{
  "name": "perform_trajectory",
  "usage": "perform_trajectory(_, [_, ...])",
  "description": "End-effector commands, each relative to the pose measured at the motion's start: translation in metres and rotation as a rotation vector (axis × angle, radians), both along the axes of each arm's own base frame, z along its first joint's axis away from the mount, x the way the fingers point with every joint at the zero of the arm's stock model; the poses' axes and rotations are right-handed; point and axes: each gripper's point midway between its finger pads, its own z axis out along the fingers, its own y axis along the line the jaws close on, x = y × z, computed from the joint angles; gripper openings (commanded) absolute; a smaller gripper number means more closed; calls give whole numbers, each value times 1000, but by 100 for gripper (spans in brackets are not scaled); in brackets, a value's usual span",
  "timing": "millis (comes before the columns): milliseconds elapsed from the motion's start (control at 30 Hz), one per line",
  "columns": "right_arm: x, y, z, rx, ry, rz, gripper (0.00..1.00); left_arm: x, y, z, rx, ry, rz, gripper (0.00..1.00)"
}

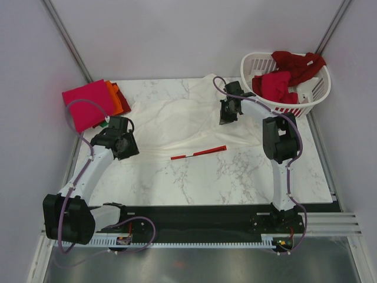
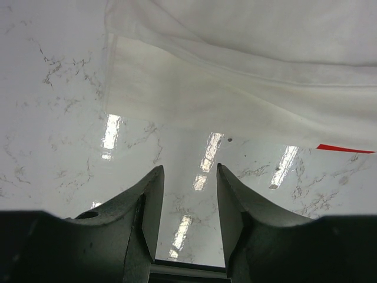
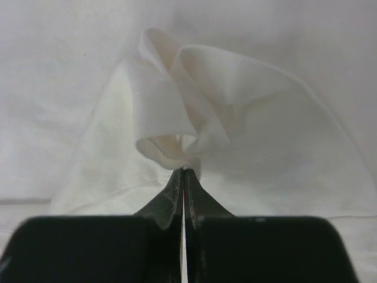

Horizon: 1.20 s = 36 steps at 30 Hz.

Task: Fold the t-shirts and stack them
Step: Fold the tshirt

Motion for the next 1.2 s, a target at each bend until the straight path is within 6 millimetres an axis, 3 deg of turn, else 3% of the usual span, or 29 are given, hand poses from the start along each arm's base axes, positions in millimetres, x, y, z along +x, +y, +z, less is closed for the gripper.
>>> perform_trajectory(0, [14, 12, 21, 61, -56, 14, 0, 10, 2, 7, 33, -39, -30, 48])
perform_trajectory(133, [24, 29, 35, 149, -78, 28, 0, 10, 3, 7, 36, -38, -28, 48])
perform_trajectory(200, [26, 45, 39, 227, -65, 63, 0, 9, 2, 6, 36, -38, -32, 48])
perform_trajectory(333, [49, 81, 61, 413, -100, 89, 0, 10, 1, 6, 37, -35, -34, 48])
perform_trajectory(367, [53, 85, 52, 439, -86, 84, 2, 10, 1, 6, 37, -36, -34, 48])
perform_trajectory(433, [62, 100, 62, 529, -107, 114, 7, 10, 1, 6, 38, -35, -35, 48])
perform_trajectory(467, [62, 106, 49, 562, -64, 101, 17, 10, 2, 5, 39, -33, -35, 48])
perform_trajectory(500, [68, 113, 55, 599, -85, 117, 28, 10, 1, 5, 40, -32, -38, 47])
perform_trajectory(533, [67, 118, 49, 633, -58, 114, 54, 10, 1, 5, 42, -34, -36, 48])
perform_trajectory(567, [69, 120, 50, 642, -61, 111, 64, 9, 1, 5, 44, -31, -37, 47])
perform_trajectory(700, [79, 121, 71, 666, -135, 114, 77, 10, 2, 5, 51, -32, -36, 48])
perform_trajectory(733, [80, 120, 86, 670, -161, 118, 80, 10, 2, 5, 53, -33, -33, 48])
perform_trajectory(800, [76, 115, 94, 642, -190, 120, 81, 10, 3, 5, 58, -33, -33, 47])
perform_trajectory(833, [73, 110, 123, 632, -251, 128, 82, 10, 3, 5, 60, -35, -30, 48])
perform_trajectory(900, [68, 93, 126, 539, -305, 103, 83, 10, 4, 4, 64, -33, -29, 48])
perform_trajectory(933, [64, 84, 160, 515, -382, 100, 84, 9, 4, 4, 68, -32, -27, 48])
perform_trajectory(967, [61, 77, 169, 482, -414, 90, 85, 10, 4, 4, 70, -32, -25, 48])
perform_trajectory(1000, [59, 62, 163, 403, -434, 63, 86, 10, 5, 4, 72, -32, -24, 48])
perform_trajectory(1033, [52, 52, 191, 380, -496, 55, 87, 10, 5, 4, 75, -30, -21, 48])
perform_trajectory(1067, [47, 43, 197, 350, -514, 39, 89, 10, 5, 5, 76, -35, -21, 47])
perform_trajectory(1100, [39, 28, 181, 283, -490, -9, 90, 10, 6, 5, 75, -35, -17, 47])
perform_trajectory(1133, [30, 15, 195, 256, -518, -26, 91, 9, 6, 4, 74, -34, -14, 47])
perform_trajectory(1167, [24, 4, 190, 221, -504, -56, 92, 9, 5, 4, 73, -33, -12, 48])
